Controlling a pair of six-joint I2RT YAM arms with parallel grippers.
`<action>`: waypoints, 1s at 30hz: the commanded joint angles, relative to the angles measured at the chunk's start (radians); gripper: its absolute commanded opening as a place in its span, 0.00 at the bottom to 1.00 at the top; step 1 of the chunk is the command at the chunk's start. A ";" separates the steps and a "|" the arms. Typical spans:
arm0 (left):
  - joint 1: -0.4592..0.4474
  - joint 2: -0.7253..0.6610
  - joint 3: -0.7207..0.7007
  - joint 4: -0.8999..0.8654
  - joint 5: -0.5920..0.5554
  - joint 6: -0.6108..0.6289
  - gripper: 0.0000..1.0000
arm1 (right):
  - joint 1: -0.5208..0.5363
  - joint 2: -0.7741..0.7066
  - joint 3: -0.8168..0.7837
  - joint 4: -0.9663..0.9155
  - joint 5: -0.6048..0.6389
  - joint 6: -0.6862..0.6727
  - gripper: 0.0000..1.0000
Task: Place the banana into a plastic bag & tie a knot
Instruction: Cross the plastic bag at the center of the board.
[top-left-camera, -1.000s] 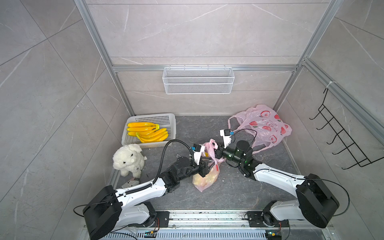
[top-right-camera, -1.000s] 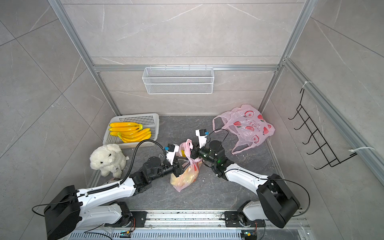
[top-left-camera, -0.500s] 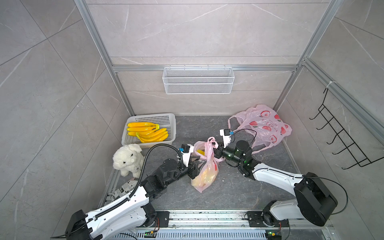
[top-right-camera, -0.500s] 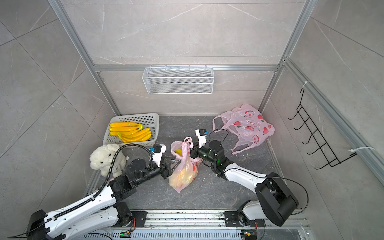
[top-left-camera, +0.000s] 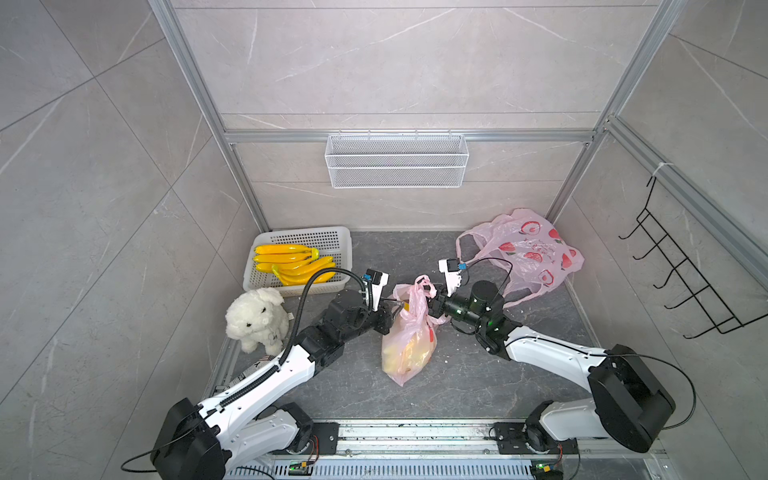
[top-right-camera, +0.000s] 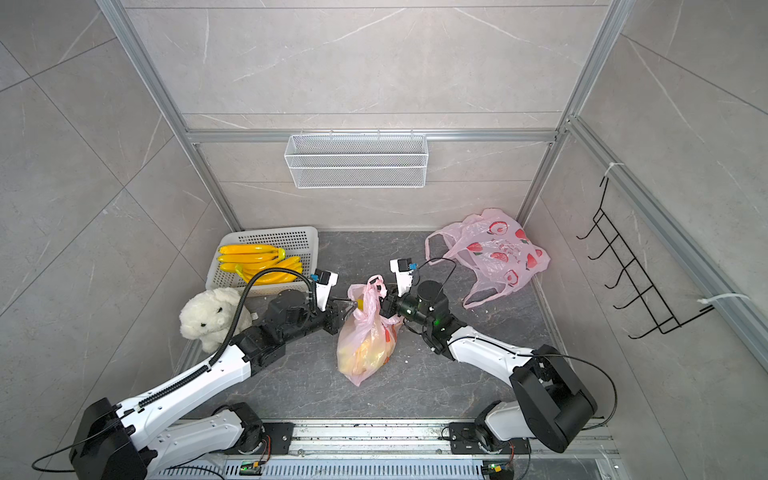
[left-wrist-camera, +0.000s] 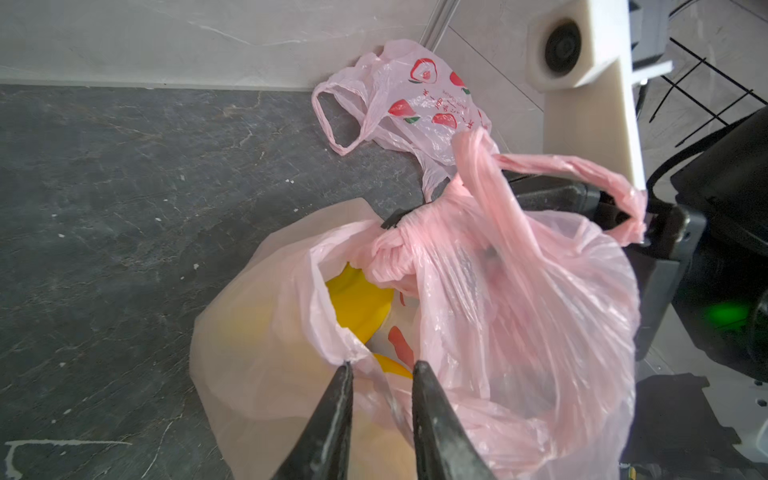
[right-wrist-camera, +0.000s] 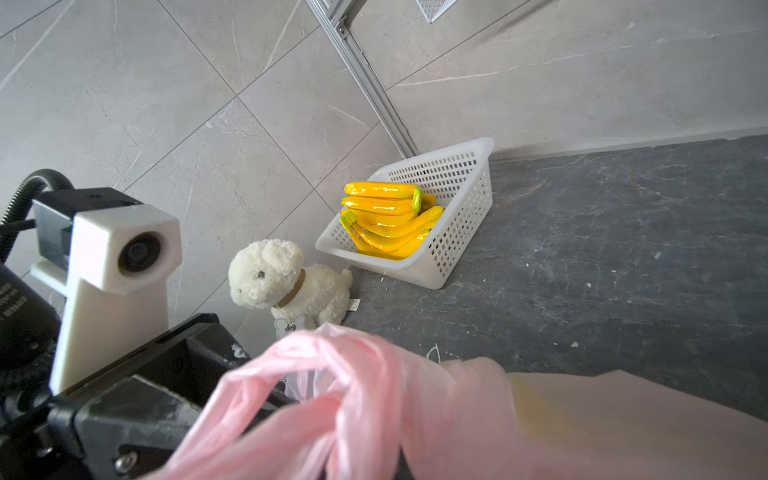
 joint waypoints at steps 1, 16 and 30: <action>0.001 0.016 0.040 0.081 0.065 0.030 0.27 | -0.003 -0.002 0.024 0.002 -0.020 -0.016 0.00; -0.001 0.048 0.073 -0.006 -0.107 0.119 0.25 | -0.002 -0.006 0.029 -0.004 -0.046 -0.011 0.00; -0.013 -0.046 0.012 0.092 0.010 0.338 0.23 | -0.002 -0.009 0.044 -0.032 -0.054 -0.019 0.00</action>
